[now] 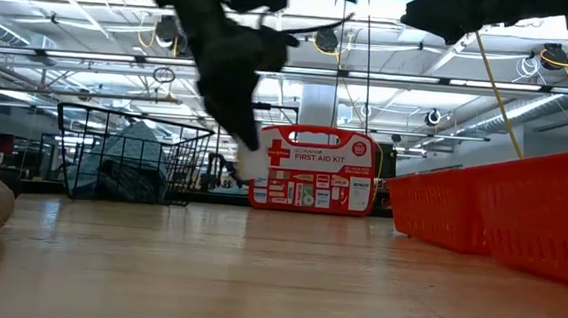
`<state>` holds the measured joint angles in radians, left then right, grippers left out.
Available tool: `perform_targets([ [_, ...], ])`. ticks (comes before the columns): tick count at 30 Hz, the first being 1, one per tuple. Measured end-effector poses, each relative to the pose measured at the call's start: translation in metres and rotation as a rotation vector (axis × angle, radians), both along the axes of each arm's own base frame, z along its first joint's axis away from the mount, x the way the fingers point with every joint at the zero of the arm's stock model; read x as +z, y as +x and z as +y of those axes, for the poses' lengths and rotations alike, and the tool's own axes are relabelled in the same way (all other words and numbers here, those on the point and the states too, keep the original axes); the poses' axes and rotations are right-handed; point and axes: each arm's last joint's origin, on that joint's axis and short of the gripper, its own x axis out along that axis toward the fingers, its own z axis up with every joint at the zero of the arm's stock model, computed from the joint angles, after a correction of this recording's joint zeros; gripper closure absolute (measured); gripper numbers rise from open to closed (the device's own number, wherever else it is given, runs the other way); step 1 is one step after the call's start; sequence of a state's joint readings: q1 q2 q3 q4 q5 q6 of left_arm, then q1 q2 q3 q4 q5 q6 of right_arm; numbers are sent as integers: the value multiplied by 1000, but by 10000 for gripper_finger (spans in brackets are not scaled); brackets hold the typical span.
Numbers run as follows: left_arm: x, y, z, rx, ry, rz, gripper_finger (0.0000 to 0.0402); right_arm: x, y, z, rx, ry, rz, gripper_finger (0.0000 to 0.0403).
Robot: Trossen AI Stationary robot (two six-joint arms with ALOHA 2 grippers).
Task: Pick & Place Medicine items
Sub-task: Put the top white pill bottle into the top red basket
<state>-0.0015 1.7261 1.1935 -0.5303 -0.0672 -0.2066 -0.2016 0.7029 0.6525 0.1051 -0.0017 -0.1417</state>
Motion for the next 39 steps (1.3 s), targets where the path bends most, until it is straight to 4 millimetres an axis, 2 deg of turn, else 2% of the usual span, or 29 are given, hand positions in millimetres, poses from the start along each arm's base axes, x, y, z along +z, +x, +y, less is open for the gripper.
perform_targets([
  [6,-3,43,16,-92,30,100,261,0,0,0,0,4,1,237],
  [12,-23,64,19,-144,45,188,250,0,0,0,0,18,-1,237],
  [16,-33,66,18,-158,29,213,249,0,0,0,0,22,-1,237],
  [20,-33,67,18,-159,28,215,243,0,0,0,0,22,-1,237],
  [29,-33,68,19,-154,40,198,199,0,0,0,-1,40,-4,233],
  [36,-25,66,19,-147,47,185,179,0,0,0,-1,48,-5,221],
  [39,-14,63,19,-150,52,161,177,-1,0,0,-1,48,-4,220],
])
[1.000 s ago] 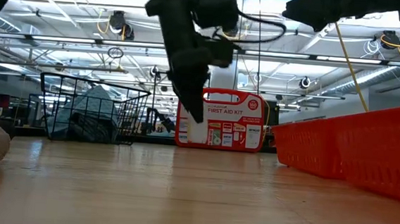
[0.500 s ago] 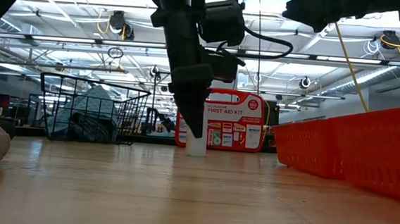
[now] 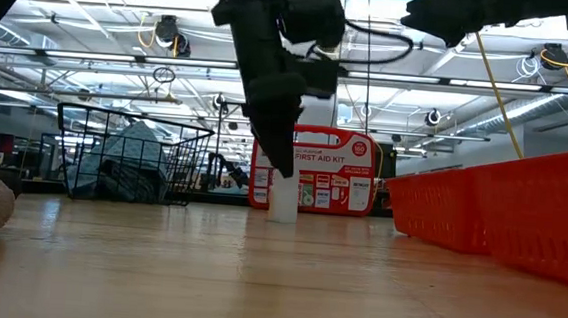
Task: Pick & Place Medicine items
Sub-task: Put the top white pill bottle into the top red basket
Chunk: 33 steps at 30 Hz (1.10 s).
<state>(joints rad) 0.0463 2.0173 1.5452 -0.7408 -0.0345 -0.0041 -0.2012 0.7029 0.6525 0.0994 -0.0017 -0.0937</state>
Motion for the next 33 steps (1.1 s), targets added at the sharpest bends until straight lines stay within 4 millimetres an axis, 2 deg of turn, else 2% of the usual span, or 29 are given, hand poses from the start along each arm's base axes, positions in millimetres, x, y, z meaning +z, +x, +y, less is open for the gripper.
perform_targets([
  [2,14,-5,0,2,1,-19,177,0,0,0,-2,0,1,220],
  [5,45,-19,3,12,-18,-73,176,-1,1,0,-5,5,8,219],
  [10,94,-61,-5,-53,7,-340,176,-4,4,-1,-7,33,29,219],
  [13,108,-101,-10,-54,5,-501,176,-7,6,-1,-7,40,47,219],
  [19,115,-177,-17,32,18,-797,176,-12,20,-4,-14,107,63,219],
  [22,115,-208,-21,45,26,-898,176,-10,39,-7,-12,127,118,214],
  [26,121,-240,-25,54,29,-1010,176,-5,77,-10,4,146,291,203],
  [29,119,-251,-26,64,36,-1033,176,-5,112,-9,30,130,463,190],
  [33,115,-255,-27,63,36,-1036,176,-18,155,-9,55,134,666,162],
])
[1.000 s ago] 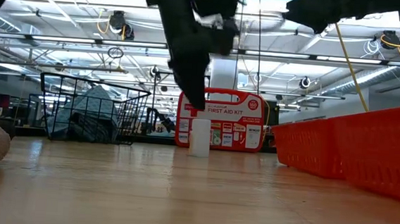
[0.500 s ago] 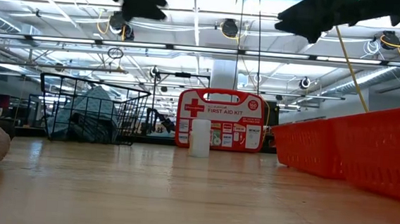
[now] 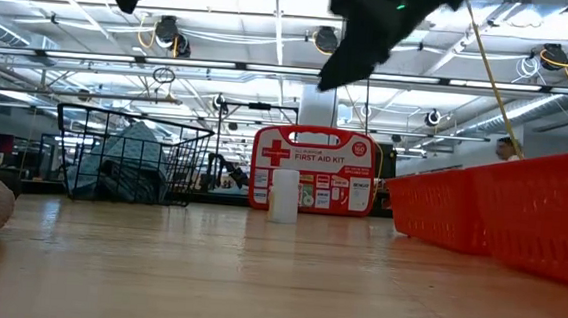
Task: Pick & Place Medicine items
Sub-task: Put the top white pill bottle into the top red basket
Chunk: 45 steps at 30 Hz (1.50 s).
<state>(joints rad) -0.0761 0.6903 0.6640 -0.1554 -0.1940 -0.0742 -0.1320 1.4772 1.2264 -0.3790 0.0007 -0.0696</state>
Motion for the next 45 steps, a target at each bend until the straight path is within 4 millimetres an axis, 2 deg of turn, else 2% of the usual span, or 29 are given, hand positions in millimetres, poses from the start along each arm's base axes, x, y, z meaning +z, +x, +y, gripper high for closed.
perform_targets([
  [5,-7,4,0,0,3,37,176,-31,37,6,67,-16,140,130],
  [10,-9,6,0,-1,3,48,176,-62,54,14,100,7,194,125],
  [16,-9,7,0,0,1,49,176,-83,68,23,129,68,191,135],
  [29,-9,7,0,0,1,49,176,-113,77,22,91,18,253,138],
  [36,-9,7,0,0,2,49,176,-113,78,22,93,15,251,142],
  [40,-9,7,0,0,2,49,176,-113,78,22,93,15,248,166],
  [45,-9,7,0,0,3,49,176,-113,78,22,93,15,248,221],
])
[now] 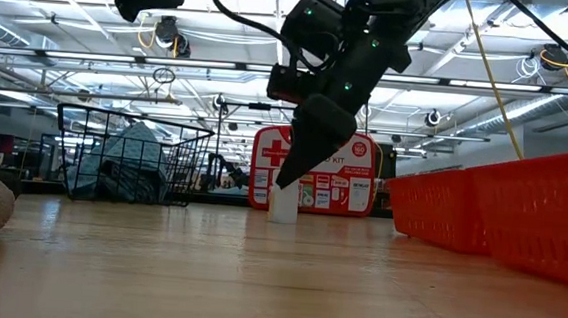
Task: Pick & Place Medicine items
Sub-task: Put the top white pill bottle into the top red basket
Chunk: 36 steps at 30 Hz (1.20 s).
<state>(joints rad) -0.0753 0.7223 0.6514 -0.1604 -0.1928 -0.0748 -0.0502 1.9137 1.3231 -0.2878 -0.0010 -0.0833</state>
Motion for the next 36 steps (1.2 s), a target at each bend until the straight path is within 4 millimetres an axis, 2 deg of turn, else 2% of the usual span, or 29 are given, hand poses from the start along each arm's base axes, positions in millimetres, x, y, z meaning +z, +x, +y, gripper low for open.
perform_targets([
  [5,0,0,0,0,0,0,176,0,0,0,7,-5,1,276],
  [10,0,0,0,0,0,0,176,8,-7,6,42,-18,31,277],
  [13,0,0,0,0,0,0,176,28,-17,13,56,-23,29,276],
  [19,0,0,0,0,-1,-1,176,75,-56,37,61,-16,46,268],
  [23,0,0,0,0,-1,0,176,93,-85,55,64,-26,-12,275],
  [26,0,0,0,0,-1,-1,176,89,-104,62,56,4,-40,275],
  [30,0,0,0,0,-1,-1,176,69,-127,67,63,26,-70,275],
  [36,0,0,0,0,-1,-1,176,44,-149,70,29,-17,-66,275],
])
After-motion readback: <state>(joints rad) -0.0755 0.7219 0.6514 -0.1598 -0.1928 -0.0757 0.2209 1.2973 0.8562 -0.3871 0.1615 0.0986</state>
